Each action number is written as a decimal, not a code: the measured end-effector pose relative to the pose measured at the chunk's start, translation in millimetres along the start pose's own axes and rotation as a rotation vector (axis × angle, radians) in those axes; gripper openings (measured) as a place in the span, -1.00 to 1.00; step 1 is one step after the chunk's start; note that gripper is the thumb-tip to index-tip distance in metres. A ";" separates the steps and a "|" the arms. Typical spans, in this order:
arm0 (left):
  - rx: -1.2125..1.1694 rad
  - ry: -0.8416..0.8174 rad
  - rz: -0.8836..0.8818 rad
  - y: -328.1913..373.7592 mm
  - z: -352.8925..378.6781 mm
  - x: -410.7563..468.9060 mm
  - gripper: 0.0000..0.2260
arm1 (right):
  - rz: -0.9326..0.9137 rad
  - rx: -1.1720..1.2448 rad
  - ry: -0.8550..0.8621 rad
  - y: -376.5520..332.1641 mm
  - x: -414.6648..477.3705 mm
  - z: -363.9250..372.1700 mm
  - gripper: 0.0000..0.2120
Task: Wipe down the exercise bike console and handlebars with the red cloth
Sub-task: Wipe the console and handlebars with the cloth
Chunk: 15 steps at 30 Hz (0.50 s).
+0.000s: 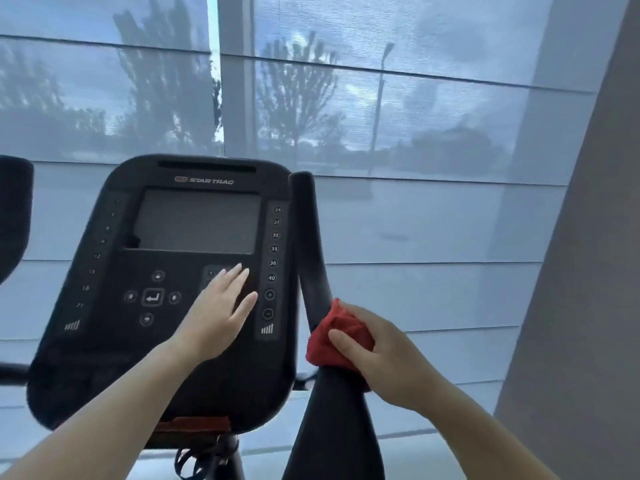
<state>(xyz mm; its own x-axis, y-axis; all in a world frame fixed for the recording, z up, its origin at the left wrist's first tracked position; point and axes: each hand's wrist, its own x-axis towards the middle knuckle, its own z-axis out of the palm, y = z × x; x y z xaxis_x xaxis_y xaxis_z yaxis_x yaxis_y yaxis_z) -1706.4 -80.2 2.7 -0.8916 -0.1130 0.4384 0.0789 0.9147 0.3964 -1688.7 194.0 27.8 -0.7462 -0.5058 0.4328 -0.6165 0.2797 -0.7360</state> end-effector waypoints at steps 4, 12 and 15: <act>0.152 0.010 -0.064 -24.2 6.7 -2.4 -0.48 | 0.047 -0.010 0.090 -9.6 -9.4 -3.4 -0.72; 0.194 -0.098 -0.103 -35.6 17.1 -10.8 -0.45 | 0.056 -0.140 0.044 -22.8 -9.4 5.4 -0.81; 0.201 -0.116 -0.108 -35.9 19.9 -11.1 -0.42 | 0.061 -0.017 0.103 -36.2 4.9 -3.6 -0.81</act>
<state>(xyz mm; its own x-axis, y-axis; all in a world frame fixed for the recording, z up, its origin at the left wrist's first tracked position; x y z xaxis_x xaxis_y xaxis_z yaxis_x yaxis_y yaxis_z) -1708.2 -104.1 -32.4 -0.9363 -0.1792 0.3021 -0.0989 0.9598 0.2627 -1671.0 184.3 58.4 -0.8038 -0.4013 0.4391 -0.5726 0.3218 -0.7541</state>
